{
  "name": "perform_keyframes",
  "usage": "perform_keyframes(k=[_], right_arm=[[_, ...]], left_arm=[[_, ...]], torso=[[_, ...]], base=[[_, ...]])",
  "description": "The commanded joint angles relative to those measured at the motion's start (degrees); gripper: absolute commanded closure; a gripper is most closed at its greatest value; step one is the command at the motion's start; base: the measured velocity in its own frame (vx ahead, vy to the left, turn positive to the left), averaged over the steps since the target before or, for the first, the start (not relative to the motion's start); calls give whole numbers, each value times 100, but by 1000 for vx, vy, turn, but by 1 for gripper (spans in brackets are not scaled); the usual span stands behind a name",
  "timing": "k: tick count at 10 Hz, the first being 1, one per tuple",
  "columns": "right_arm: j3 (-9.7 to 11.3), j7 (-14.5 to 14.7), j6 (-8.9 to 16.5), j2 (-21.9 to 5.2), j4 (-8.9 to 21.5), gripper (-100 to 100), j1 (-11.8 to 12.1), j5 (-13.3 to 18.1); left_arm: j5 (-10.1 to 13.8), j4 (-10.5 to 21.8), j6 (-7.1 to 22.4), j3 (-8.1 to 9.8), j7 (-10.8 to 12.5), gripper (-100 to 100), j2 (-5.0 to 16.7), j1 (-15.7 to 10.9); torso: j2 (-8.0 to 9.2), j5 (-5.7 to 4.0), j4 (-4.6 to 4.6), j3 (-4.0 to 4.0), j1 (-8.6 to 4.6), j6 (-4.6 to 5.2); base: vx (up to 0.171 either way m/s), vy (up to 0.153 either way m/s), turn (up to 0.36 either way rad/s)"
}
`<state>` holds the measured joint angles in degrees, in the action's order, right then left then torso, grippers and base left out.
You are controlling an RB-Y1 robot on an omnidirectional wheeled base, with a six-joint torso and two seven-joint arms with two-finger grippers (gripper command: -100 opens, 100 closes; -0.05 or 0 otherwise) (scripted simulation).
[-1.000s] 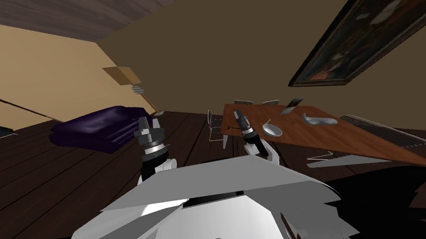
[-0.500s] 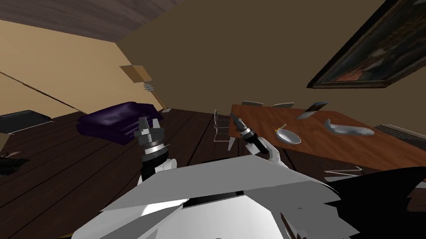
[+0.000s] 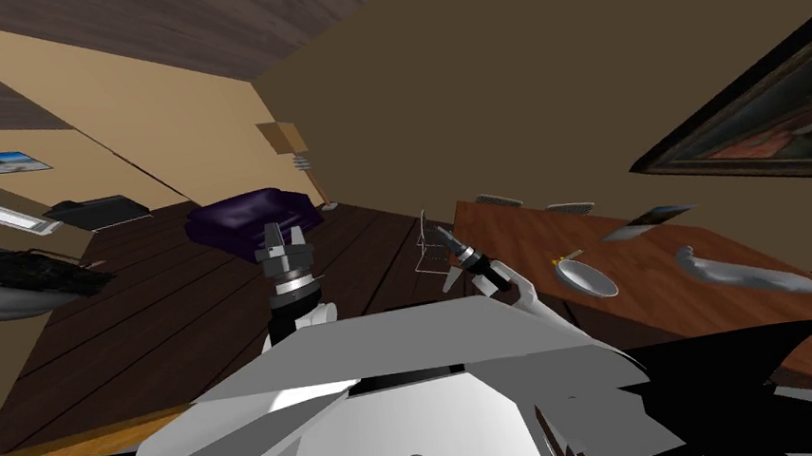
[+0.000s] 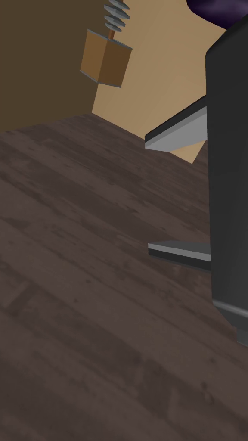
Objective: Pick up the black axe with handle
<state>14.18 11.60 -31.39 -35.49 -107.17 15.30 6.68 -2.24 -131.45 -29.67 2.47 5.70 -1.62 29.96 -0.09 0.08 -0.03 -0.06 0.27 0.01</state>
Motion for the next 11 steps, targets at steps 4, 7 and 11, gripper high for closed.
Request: perform_keyframes(k=[4,7,11], right_arm=[[398,102,82,-662,526,-100,-181,263],[753,182,199,-1165,909,-100,-277,480],[1129,256,334,-1704,1288,-100,-341,693]], left_arm=[[0,0,0,1,0,0,0,1],[0,0,0,1,0,0,0,1],[0,0,0,1,0,0,1,1]], torso=[[8,-1,2,4,-7,5],[-1,-1,-1,-1,-7,5],[14,-4,3,8,-21,7]], base=[[55,44,143],[79,40,192],[48,0,131]])
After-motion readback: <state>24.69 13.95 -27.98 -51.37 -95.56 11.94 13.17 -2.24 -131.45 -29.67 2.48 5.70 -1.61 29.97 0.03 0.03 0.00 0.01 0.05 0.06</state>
